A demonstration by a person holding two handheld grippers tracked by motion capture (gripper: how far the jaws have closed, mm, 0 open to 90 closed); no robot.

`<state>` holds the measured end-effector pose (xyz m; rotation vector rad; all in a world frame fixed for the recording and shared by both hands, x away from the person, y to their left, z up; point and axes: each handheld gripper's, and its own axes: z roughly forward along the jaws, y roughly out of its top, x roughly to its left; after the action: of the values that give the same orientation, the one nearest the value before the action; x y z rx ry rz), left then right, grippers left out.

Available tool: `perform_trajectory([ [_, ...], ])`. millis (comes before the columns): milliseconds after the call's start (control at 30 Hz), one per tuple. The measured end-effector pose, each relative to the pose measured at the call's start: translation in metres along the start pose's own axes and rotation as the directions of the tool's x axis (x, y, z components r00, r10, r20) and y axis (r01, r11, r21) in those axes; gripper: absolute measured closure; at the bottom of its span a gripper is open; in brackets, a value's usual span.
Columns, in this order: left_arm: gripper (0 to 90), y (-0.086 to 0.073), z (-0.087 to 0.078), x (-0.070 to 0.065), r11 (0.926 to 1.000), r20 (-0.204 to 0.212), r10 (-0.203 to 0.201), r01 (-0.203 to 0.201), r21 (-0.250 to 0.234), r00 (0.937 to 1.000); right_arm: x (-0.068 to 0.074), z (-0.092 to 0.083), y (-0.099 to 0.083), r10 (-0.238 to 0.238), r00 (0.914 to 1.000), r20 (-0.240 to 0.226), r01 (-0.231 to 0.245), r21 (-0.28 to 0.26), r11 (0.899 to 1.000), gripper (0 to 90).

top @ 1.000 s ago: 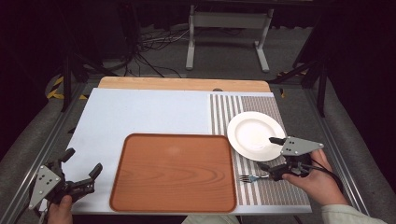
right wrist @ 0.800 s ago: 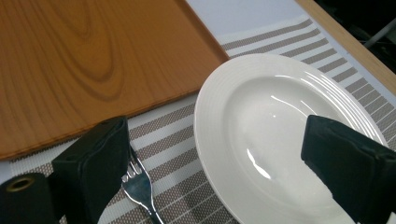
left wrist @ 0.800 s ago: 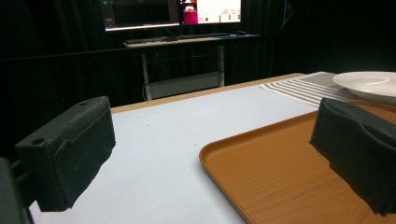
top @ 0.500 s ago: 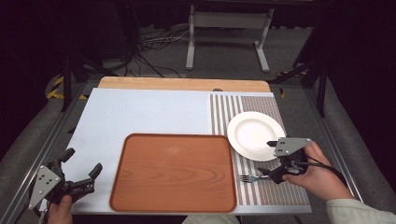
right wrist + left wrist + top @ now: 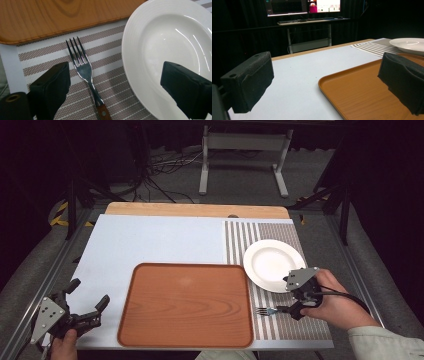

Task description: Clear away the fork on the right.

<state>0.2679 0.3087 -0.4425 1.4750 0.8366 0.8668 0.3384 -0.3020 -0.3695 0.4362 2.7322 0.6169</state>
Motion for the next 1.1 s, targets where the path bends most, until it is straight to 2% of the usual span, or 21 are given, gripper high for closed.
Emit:
perform_trajectory([
  [267, 0.9, 0.0, 0.0, 0.0, 1.0, -0.001, -0.003, 0.003, 0.001, 1.0, 0.0, 0.005, 0.002, -0.03, 0.999, -0.033, 0.032, 0.064, 0.997, 10.1],
  [333, 0.9, 0.0, 0.0, 0.0, 1.0, -0.001, 0.0, 0.0, 0.001, 1.0, 0.0, 0.006, 0.003, -0.031, 0.9986, -0.042, 0.034, 0.076, 0.997, 10.5],
  [433, 0.9, 0.0, 0.0, 0.0, 1.0, 0.0, 0.0, 0.0, 0.001, 1.0, 0.001, 0.008, 0.003, -0.036, 0.9975, -0.061, 0.043, 0.121, 0.992, 11.6],
  [567, 0.9, 0.0, 0.0, 0.0, 1.0, 0.001, 0.001, -0.001, 0.001, 1.0, 0.001, 0.008, 0.005, -0.032, 0.9964, -0.079, 0.043, 0.141, 0.989, 11.8],
  [600, 0.9, 0.0, 0.0, 0.0, 1.0, 0.001, 0.0, 0.0, 0.001, 1.0, 0.001, 0.009, 0.006, -0.04, 0.9957, -0.083, 0.054, 0.16, 0.986, 11.9],
  [733, 0.9, 0.0, 0.0, 0.0, 1.0, 0.0, 0.001, -0.001, -0.001, 1.0, 0.002, 0.009, 0.008, -0.053, 0.9946, -0.09, 0.068, 0.183, 0.981, 12.7],
  [767, 0.9, 0.0, 0.0, 0.0, 1.0, 0.001, 0.0, 0.0, -0.002, 1.0, 0.003, 0.011, 0.009, -0.066, 0.9914, -0.113, 0.087, 0.19, 0.978, 15.0],
  [867, 0.9, 0.0, 0.0, 0.0, 1.0, 0.0, 0.0, 0.0, -0.002, 1.0, 0.004, 0.013, 0.009, -0.087, 0.988, -0.127, 0.11, 0.185, 0.976, 16.8],
  [900, 0.9, 0.0, 0.0, 0.0, 1.0, 0.0, 0.0, 0.0, -0.002, 1.0, 0.004, 0.015, 0.009, -0.098, 0.9859, -0.135, 0.123, 0.194, 0.973, 19.0],
  [933, 0.9, 0.0, 0.0, 0.0, 1.0, 0.0, 0.0, 0.0, -0.002, 1.0, 0.004, 0.017, 0.008, -0.122, 0.9798, -0.159, 0.156, 0.219, 0.963, 22.7],
  [967, 0.8, 0.0, 0.0, 0.0, 1.0, 0.0, 0.0, 0.0, -0.002, 1.0, 0.004, 0.017, 0.008, -0.122, 0.9798, -0.159, 0.156, 0.219, 0.963, 22.7],
  [1000, 0.8, 0.0, 0.0, 0.0, 1.0, 0.0, 0.001, -0.001, -0.001, 1.0, 0.004, 0.018, 0.008, -0.127, 0.9776, -0.168, 0.164, 0.23, 0.959, 22.8],
  [1100, 0.9, 0.0, 0.0, 0.0, 1.0, 0.001, 0.0, 0.0, 0.0, 1.0, 0.001, 0.025, 0.006, -0.176, 0.9643, -0.198, 0.226, 0.265, 0.937, 28.1],
])
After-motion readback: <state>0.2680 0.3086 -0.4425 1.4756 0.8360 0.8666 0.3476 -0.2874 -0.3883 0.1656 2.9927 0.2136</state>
